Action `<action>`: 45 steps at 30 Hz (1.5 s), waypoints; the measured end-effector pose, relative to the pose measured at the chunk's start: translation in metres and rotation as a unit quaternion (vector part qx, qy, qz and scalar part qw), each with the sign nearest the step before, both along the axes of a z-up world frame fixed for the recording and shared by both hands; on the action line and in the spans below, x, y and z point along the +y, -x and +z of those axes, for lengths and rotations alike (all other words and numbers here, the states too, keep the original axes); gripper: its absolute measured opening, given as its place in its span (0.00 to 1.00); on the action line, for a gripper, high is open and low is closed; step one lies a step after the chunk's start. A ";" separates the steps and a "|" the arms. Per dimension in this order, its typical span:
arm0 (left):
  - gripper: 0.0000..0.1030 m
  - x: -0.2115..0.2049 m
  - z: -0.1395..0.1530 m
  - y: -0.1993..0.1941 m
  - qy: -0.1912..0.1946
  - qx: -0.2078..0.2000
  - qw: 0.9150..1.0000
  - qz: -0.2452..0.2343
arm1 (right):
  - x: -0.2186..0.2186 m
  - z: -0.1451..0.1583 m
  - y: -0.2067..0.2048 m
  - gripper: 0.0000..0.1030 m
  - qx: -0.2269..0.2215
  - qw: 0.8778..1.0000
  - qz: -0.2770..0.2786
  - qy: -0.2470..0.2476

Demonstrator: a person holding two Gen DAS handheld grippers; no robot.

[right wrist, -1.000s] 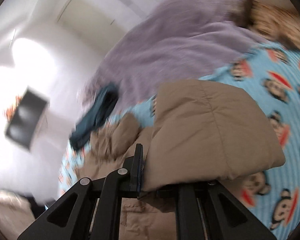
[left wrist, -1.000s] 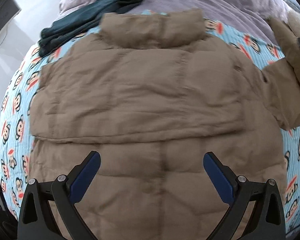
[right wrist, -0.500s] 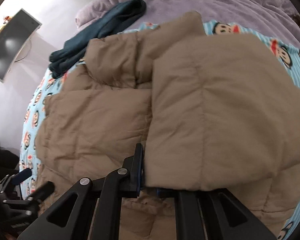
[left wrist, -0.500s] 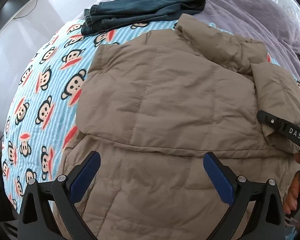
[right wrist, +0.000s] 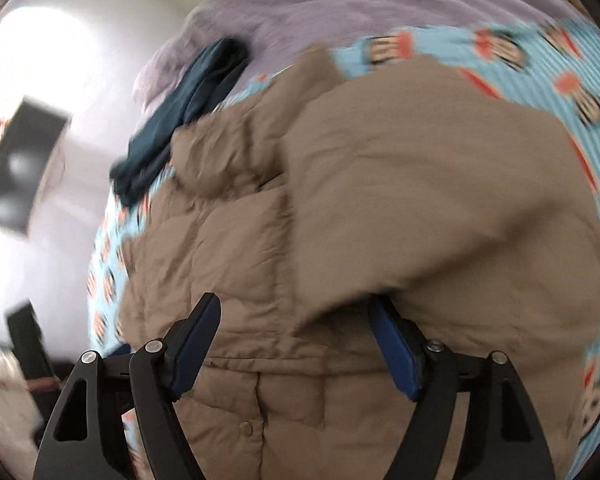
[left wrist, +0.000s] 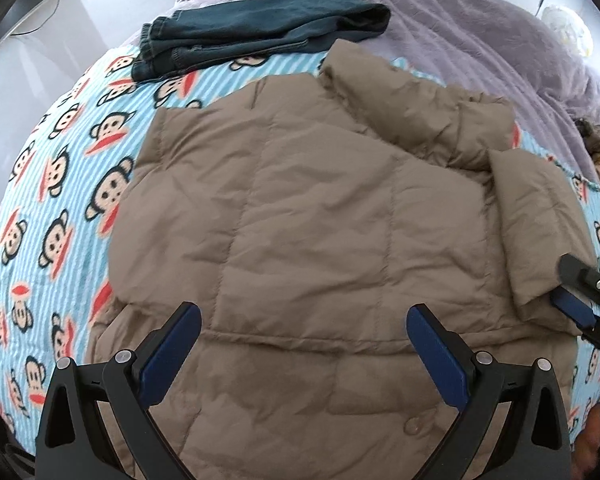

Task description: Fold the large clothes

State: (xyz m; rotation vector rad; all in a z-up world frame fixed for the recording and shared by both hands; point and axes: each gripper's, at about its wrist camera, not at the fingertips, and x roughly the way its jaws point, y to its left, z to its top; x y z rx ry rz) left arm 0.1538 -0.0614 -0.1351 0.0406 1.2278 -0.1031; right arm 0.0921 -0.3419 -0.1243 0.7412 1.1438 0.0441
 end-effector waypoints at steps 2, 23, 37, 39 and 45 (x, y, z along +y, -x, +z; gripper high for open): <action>1.00 -0.002 -0.002 -0.001 -0.001 0.004 1.000 -0.003 | -0.018 -0.003 0.001 0.77 -0.002 0.999 -0.038 -0.031; 1.00 0.072 0.039 -0.030 0.142 -0.048 0.989 0.009 | 0.079 0.033 -0.057 0.13 -0.057 0.982 0.158 0.087; 1.00 0.025 -0.002 -0.050 0.246 0.047 0.967 -0.055 | 0.009 -0.007 0.026 0.78 0.062 0.993 0.095 0.015; 1.00 0.020 -0.013 -0.058 0.251 0.060 0.965 -0.049 | -0.029 -0.013 0.041 0.78 0.078 0.996 0.036 -0.012; 0.37 -0.010 -0.025 -0.070 0.250 0.088 0.962 -0.061 | -0.107 -0.029 0.058 0.78 0.071 0.988 -0.102 -0.091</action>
